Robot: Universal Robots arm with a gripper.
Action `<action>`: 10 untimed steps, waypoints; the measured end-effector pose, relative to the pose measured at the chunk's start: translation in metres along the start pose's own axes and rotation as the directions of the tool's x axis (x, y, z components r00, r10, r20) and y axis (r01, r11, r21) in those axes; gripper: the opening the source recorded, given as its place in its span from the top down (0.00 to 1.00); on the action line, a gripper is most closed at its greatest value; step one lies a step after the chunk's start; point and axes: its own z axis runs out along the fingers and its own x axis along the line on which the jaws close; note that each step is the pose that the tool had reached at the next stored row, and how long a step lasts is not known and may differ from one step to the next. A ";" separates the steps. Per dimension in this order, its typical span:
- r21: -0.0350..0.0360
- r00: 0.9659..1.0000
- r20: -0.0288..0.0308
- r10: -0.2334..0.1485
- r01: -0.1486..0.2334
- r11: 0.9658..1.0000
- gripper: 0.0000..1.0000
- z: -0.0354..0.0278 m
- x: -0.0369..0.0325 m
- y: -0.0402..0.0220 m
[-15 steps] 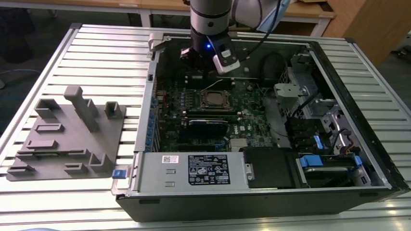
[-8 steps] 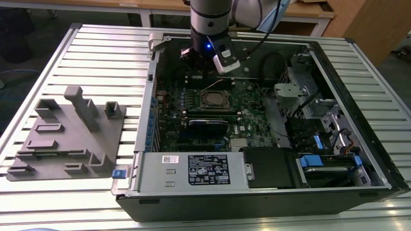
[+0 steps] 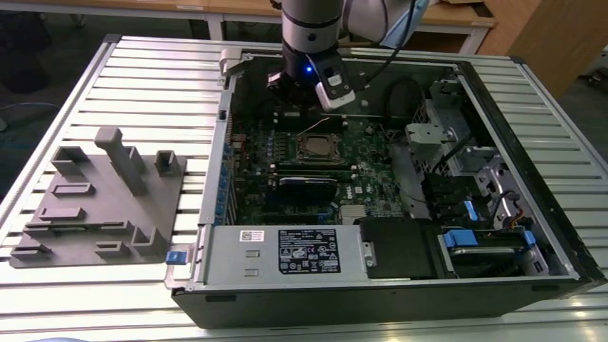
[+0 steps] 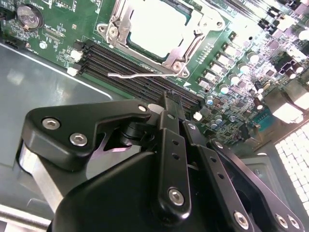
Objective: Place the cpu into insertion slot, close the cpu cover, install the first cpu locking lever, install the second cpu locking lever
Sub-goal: 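Install the first cpu locking lever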
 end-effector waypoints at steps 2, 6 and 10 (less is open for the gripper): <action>0.008 1.000 0.000 0.000 0.000 1.000 0.89 0.0011 -0.0009 -0.0002; 0.029 1.000 0.001 -0.001 0.001 1.000 0.89 0.0031 -0.0032 -0.0002; 0.037 1.000 0.002 -0.002 0.002 0.999 0.89 0.0064 -0.0066 0.0017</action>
